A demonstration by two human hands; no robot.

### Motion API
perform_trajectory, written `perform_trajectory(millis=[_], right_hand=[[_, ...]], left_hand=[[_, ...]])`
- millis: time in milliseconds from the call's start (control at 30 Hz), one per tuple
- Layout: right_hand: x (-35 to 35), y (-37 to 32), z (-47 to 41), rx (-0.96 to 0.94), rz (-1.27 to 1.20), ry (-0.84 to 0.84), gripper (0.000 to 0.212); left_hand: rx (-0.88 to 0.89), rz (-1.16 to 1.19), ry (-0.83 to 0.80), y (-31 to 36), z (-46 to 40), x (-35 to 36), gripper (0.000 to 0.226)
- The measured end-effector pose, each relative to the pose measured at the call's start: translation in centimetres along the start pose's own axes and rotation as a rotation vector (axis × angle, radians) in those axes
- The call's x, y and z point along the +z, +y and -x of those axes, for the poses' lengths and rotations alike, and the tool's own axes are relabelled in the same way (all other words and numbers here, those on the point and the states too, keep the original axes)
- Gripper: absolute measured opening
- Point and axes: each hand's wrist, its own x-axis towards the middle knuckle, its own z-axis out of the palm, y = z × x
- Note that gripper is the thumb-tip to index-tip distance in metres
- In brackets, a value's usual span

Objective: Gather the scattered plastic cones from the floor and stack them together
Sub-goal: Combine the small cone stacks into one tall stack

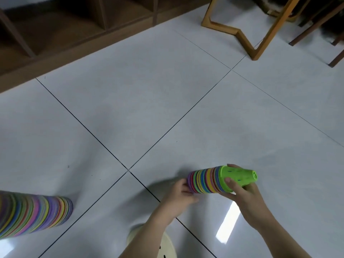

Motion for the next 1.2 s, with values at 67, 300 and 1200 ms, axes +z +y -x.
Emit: perform_trajectory(millis=[67,300,1200], right_hand=[[-0.1,-0.3,-0.1,-0.001,-0.024,-0.001,0.045],[1.0,-6.2,-0.4,-0.127,-0.135,-0.03,0.045],[29.9,-41.5,25.9,-0.666,0.237,-0.798,0.043]], left_hand=[[0.02,0.025,0.013,0.4,0.5,-0.1,0.051],[0.194,-0.001,0.044,6.6,4.5,-2.4,0.053],[0.455,-0.645,1.095,24.6,49.0,-16.7,0.051]])
